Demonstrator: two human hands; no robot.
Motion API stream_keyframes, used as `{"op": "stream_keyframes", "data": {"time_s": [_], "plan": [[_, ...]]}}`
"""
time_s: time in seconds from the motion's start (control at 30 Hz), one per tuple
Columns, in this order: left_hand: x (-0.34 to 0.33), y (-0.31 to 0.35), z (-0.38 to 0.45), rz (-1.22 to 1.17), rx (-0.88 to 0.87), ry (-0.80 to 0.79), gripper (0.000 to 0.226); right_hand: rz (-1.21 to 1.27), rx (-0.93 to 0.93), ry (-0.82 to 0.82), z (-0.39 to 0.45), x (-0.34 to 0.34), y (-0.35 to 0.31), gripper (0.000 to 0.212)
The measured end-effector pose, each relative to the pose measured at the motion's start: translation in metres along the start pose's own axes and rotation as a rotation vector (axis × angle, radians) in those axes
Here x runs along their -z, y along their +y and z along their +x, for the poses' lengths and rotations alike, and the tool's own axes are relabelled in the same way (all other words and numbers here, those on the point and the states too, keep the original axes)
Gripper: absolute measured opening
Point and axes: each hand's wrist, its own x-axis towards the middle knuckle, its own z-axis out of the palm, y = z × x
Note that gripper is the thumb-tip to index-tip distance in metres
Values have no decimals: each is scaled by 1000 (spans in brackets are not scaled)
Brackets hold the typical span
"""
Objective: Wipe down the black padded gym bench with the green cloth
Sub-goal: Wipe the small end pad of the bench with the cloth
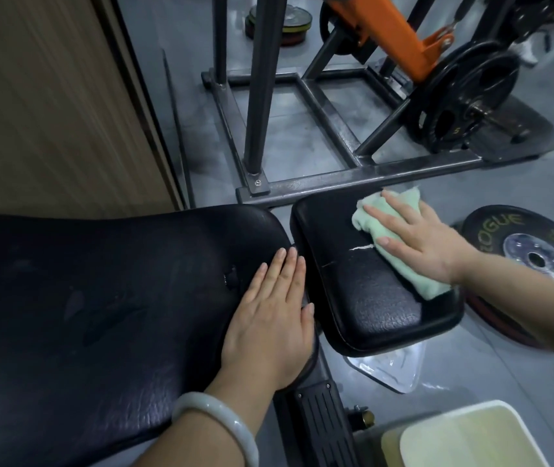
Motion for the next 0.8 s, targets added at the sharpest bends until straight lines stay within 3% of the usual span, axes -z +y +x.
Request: {"op": "stream_keyframes", "data": {"time_s": [0.17,0.53,0.8], "plan": [[1,0,0,25,9,15,58,-37,98,-46,-21,-3,0,63],[1,1,-2,75,-2,24,58,-51,113,1,55,9,2,58],[0,0,-2,66,5,32,57,-133,354,-88,70,10,20,62]]}}
